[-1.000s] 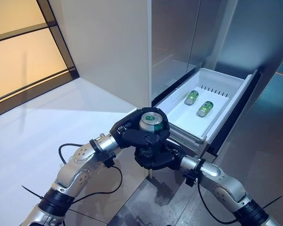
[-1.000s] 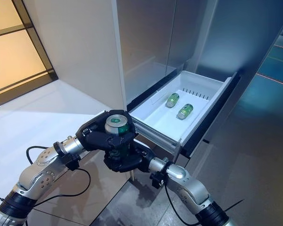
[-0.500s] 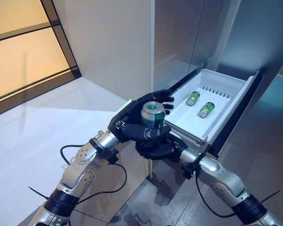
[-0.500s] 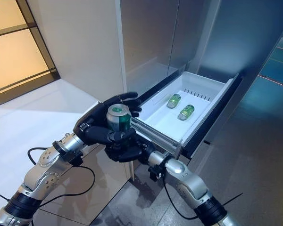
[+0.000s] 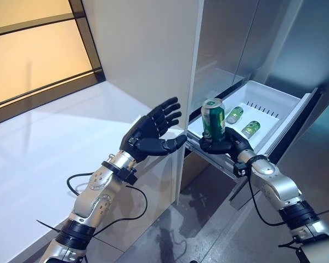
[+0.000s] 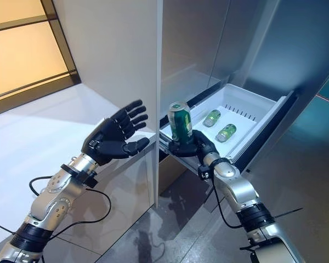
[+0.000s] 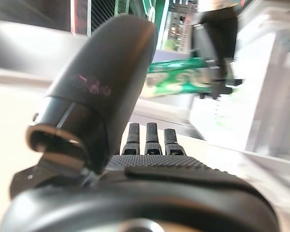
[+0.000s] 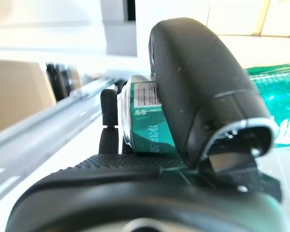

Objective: Put drinks into fridge and close the fridge

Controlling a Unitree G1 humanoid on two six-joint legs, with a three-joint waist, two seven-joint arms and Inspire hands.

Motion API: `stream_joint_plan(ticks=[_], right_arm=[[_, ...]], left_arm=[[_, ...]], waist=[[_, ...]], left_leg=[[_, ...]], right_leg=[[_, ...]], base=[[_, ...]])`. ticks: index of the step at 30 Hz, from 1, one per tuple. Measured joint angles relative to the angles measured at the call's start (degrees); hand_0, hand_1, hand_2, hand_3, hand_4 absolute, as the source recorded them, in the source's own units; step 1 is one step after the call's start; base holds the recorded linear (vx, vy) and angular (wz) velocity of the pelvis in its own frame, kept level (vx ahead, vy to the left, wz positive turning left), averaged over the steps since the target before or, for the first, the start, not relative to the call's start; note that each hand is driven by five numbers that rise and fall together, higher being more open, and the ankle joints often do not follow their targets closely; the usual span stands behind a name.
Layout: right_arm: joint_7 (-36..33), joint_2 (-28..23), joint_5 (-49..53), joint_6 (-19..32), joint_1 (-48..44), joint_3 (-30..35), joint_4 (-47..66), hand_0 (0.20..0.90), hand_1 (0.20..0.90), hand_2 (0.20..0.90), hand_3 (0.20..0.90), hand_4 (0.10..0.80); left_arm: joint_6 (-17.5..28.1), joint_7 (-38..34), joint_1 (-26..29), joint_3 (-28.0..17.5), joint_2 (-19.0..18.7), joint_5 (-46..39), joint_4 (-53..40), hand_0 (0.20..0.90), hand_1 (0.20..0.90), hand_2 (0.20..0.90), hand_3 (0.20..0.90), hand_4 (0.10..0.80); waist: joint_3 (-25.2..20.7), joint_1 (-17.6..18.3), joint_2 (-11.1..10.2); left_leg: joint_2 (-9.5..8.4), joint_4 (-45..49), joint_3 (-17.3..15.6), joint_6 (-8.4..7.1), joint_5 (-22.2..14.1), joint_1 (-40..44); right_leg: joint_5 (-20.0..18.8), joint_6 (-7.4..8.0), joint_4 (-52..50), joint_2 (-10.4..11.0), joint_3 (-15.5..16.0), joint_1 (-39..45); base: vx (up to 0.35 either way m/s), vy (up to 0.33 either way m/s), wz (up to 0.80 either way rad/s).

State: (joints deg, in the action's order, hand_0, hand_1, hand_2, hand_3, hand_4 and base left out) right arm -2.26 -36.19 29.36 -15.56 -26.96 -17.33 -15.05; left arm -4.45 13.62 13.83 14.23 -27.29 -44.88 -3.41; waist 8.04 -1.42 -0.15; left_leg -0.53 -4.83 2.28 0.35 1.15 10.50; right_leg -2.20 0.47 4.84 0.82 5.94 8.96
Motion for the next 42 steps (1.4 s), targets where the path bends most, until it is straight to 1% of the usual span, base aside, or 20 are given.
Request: stream_joint_plan(ticks=[2,5,7,9,11,14,16,17,18,22,24,26,28,30,32,36,39,42], right_arm=[[-0.8,-1.6,0.0,0.0,-2.2,0.0,-3.0,0.300,0.300,0.300,0.200,0.100],[-1.4,-4.3,0.0,-0.1,-4.8,0.5,-8.1,0.300,0.300,0.300,0.200,0.100],[-1.7,-4.9,0.1,0.0,-7.9,0.6,-13.4,0.300,0.300,0.300,0.200,0.100],[-1.8,-6.9,0.2,0.0,-10.6,0.6,-19.2,0.300,0.300,0.300,0.200,0.100],[-1.9,-8.8,0.2,0.0,-13.9,0.6,-25.7,0.300,0.300,0.300,0.200,0.100],[-2.0,-10.3,-0.1,0.1,-16.5,0.5,-32.4,0.300,0.300,0.300,0.200,0.100],[-2.0,-11.5,-0.5,0.1,-19.1,0.5,-37.4,0.300,0.300,0.300,0.200,0.100],[-1.9,-11.6,-0.8,0.1,-20.3,0.4,-39.3,0.300,0.300,0.300,0.200,0.100],[-1.8,-11.7,-1.7,0.1,-21.9,0.1,-41.9,0.300,0.300,0.300,0.200,0.100],[-0.9,-12.2,-4.3,-0.1,-25.8,-2.0,-45.2,0.300,0.300,0.300,0.200,0.100],[-0.3,-12.4,-5.0,-0.3,-28.5,-2.4,-45.6,0.300,0.300,0.300,0.200,0.100],[-0.1,-12.7,-5.2,-0.6,-29.9,-3.1,-46.1,0.300,0.300,0.300,0.200,0.100],[-0.1,-12.7,-5.2,-1.0,-29.9,-3.1,-46.5,0.300,0.300,0.300,0.200,0.100],[0.1,-12.7,-5.2,-1.6,-30.1,-3.1,-46.5,0.300,0.300,0.300,0.200,0.100],[1.0,-12.7,-5.5,-3.3,-31.4,-3.2,-46.0,0.300,0.300,0.300,0.200,0.100],[1.9,-12.7,-5.8,-4.2,-33.0,-3.2,-46.3,0.300,0.300,0.300,0.200,0.100],[2.3,-12.9,-8.8,-4.4,-34.5,-3.4,-46.5,0.300,0.300,0.300,0.200,0.100],[4.1,-12.9,-10.6,-4.7,-36.5,-4.3,-47.2,0.300,0.300,0.300,0.200,0.100]], left_arm=[[-2.7,1.5,-0.2,1.1,0.0,-0.6,1.1,0.900,0.900,0.900,0.900,0.800],[-8.1,4.8,-1.1,3.4,0.0,-1.8,2.0,0.900,0.900,0.900,0.900,0.800],[-10.9,7.6,-2.6,4.9,-0.2,-2.4,2.6,0.900,0.900,0.900,0.900,0.800],[-14.2,9.8,-3.8,8.9,-0.9,-2.5,3.0,0.900,0.900,0.900,0.900,0.800],[-16.3,12.6,-5.9,13.4,-2.1,-2.4,3.7,0.900,0.900,0.900,0.900,0.800],[-17.0,14.8,-7.5,18.0,-3.6,-1.9,7.4,0.900,0.900,0.900,0.900,0.800],[-17.0,14.9,-7.8,19.6,-4.1,0.0,10.9,0.900,0.900,0.900,0.900,0.800],[-16.6,15.0,-7.7,19.8,-4.2,1.2,12.2,0.900,0.900,0.900,0.900,0.800],[-15.0,14.9,-7.7,20.4,-4.3,3.3,14.6,0.900,0.900,0.900,0.900,0.800],[-9.3,14.3,-7.2,22.8,-4.5,7.9,23.7,0.900,0.900,0.900,0.900,0.800],[-4.3,12.2,-6.4,23.9,-3.8,11.9,30.0,0.900,0.900,0.900,0.900,0.800],[-1.5,9.6,-5.2,23.9,-3.3,14.5,34.4,0.900,0.900,0.900,0.900,0.800],[2.1,5.9,-4.7,23.0,-2.6,16.7,38.3,0.900,0.900,0.900,0.900,0.800],[5.0,2.6,-3.9,20.6,-1.4,19.2,43.6,0.900,0.900,0.900,0.900,0.800],[6.2,-0.3,-2.7,17.9,-0.2,22.0,49.2,0.900,0.900,0.900,0.900,0.800],[7.6,-3.9,-1.2,14.0,-0.3,28.4,57.8,0.900,0.900,0.900,0.900,0.800],[8.2,-4.6,-0.7,13.6,-1.1,29.6,59.1,0.900,0.900,0.900,0.900,0.800],[8.9,-5.5,-0.4,11.8,-0.6,29.0,58.5,0.900,0.900,0.900,0.900,0.800]], waist=[[0.9,-0.5,0.2],[1.5,-1.8,0.4],[2.1,-1.7,0.6],[2.5,-2.1,1.0],[3.2,-2.8,1.7],[3.8,-3.1,2.0],[4.6,-3.2,2.1],[4.8,-3.2,2.1],[5.4,-3.2,2.2],[7.1,-3.4,1.8],[8.8,-3.4,1.6],[11.6,-3.8,1.4],[12.9,-4.8,1.1],[16.0,-5.4,1.0],[17.4,-5.8,0.5],[19.2,-6.1,-0.2],[19.3,-5.9,-0.2],[19.6,-5.9,-0.1]], left_leg=[[-0.11,0.0,0.2,0.08,0.1,0.0],[-0.24,0.0,0.5,0.11,0.2,0.2],[-0.39,0.0,1.1,0.21,0.2,0.3],[-0.61,0.0,1.8,0.35,0.4,0.1],[-0.79,0.0,2.1,0.46,0.5,-0.1],[-0.87,0.0,3.1,0.38,0.7,-0.7],[-0.95,0.0,3.7,0.26,1.1,-1.8],[-0.95,0.0,3.8,0.18,1.4,-2.2],[-0.92,0.0,4.4,0.10,1.5,-2.9],[-0.67,0.1,4.6,-0.37,2.3,-6.0],[-0.65,1.1,4.7,-0.54,2.6,-9.3],[-0.67,2.0,4.7,-0.69,2.7,-10.7],[-0.62,2.1,4.7,-0.92,2.9,-13.0],[-0.60,2.6,4.8,-1.00,3.1,-14.1],[-0.65,2.8,4.8,-1.00,3.1,-15.2],[-0.78,2.8,4.5,-0.99,3.1,-16.0],[-0.89,2.8,4.4,-0.96,3.1,-16.9],[-0.92,3.0,4.1,-0.79,3.2,-17.8]], right_leg=[[0.0,0.03,0.0,0.1,0.2,0.1],[0.1,0.12,0.0,0.2,0.3,0.4],[0.2,0.25,0.0,0.4,1.0,0.8],[0.3,0.38,0.0,0.6,1.6,0.9],[0.3,0.44,0.0,0.8,1.8,0.9],[0.5,0.52,0.0,0.7,2.5,0.8],[0.5,0.50,0.0,0.7,3.2,0.1],[0.4,0.45,0.0,0.5,3.3,-0.3],[0.4,0.38,0.0,0.5,3.5,-0.7],[-0.4,-0.05,0.0,0.2,3.6,-4.1],[-1.1,-0.32,0.0,0.1,3.6,-6.9],[-1.5,-0.50,-0.1,0.0,3.5,-7.7],[-1.9,-0.69,-0.1,-0.1,3.3,-9.9],[-2.2,-0.82,-0.1,-0.1,3.3,-10.8],[-2.4,-0.86,-0.1,0.2,3.2,-11.8],[-2.5,-0.73,-0.1,0.4,2.8,-12.7],[-2.6,-0.65,-0.1,0.5,2.8,-13.7],[-2.9,-0.63,-0.1,0.5,2.4,-14.6]], base=[[0.078,0.001,0.08],[0.078,-0.006,0.07],[0.061,-0.006,0.17],[0.041,-0.012,0.17],[0.043,-0.025,0.10],[-0.019,-0.047,0.18],[-0.036,-0.076,0.19],[-0.087,-0.107,0.15],[-0.100,-0.105,0.11],[-0.179,-0.102,0.03],[-0.200,-0.104,0.04],[-0.170,-0.082,0.08],[-0.141,-0.062,0.03],[-0.095,-0.046,0.03],[-0.069,-0.019,0.01],[-0.072,0.022,-0.02],[-0.079,0.055,-0.04],[-0.047,0.039,-0.06]])
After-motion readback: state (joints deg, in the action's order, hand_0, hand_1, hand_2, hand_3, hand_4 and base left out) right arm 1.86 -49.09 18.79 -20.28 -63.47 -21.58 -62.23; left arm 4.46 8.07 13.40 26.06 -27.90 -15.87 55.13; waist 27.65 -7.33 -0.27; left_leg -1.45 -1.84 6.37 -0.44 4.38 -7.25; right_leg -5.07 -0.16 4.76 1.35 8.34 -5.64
